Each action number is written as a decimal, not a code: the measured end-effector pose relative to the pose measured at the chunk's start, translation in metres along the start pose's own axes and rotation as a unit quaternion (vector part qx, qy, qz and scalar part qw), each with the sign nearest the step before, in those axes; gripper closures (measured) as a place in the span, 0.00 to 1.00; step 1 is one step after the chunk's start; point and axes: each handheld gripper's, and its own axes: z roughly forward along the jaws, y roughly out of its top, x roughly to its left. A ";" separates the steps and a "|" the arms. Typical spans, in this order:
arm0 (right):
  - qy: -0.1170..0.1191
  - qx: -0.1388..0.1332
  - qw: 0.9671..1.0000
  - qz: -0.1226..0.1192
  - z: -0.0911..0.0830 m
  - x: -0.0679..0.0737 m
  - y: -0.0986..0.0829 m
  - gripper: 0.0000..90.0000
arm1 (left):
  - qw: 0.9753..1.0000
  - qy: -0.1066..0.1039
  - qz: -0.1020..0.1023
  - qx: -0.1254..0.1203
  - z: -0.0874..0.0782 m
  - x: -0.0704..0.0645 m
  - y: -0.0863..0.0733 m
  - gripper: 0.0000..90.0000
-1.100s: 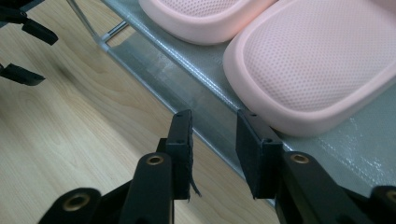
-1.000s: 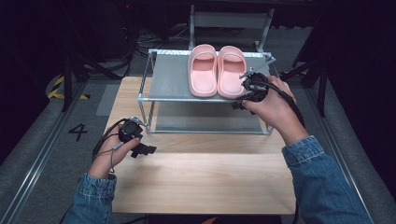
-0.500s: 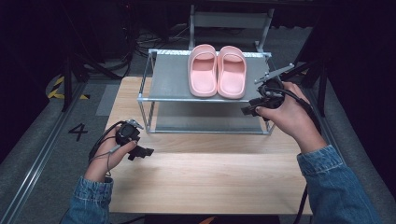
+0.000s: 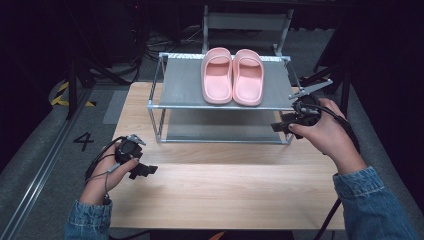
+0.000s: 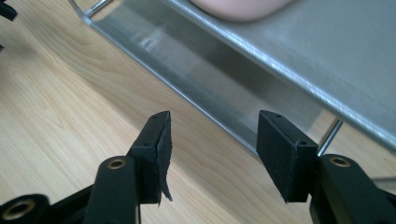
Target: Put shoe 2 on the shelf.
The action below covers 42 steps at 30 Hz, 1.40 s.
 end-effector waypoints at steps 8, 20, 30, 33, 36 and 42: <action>-0.001 0.003 1.000 0.010 -0.002 -0.010 -0.024 0.50 | 1.000 0.008 -0.011 0.000 -0.005 0.001 -0.013 0.19; -0.004 0.034 0.999 0.017 0.012 -0.020 -0.063 0.46 | 1.000 0.013 -0.013 0.009 -0.005 0.002 -0.019 0.19; 0.000 0.065 0.997 0.036 0.033 -0.027 -0.094 0.43 | 1.000 0.009 -0.013 0.013 0.002 0.004 -0.017 0.19; 0.003 0.074 0.996 0.042 0.041 -0.028 -0.104 0.43 | 1.000 0.009 -0.006 0.019 0.003 0.004 -0.017 0.19; 0.006 0.074 0.996 0.049 0.048 -0.029 -0.112 0.41 | 1.000 0.009 -0.005 0.020 0.004 0.004 -0.016 0.19; 0.012 0.085 0.995 0.053 0.062 -0.030 -0.128 0.38 | 1.000 0.008 -0.006 0.024 0.006 0.005 -0.018 0.19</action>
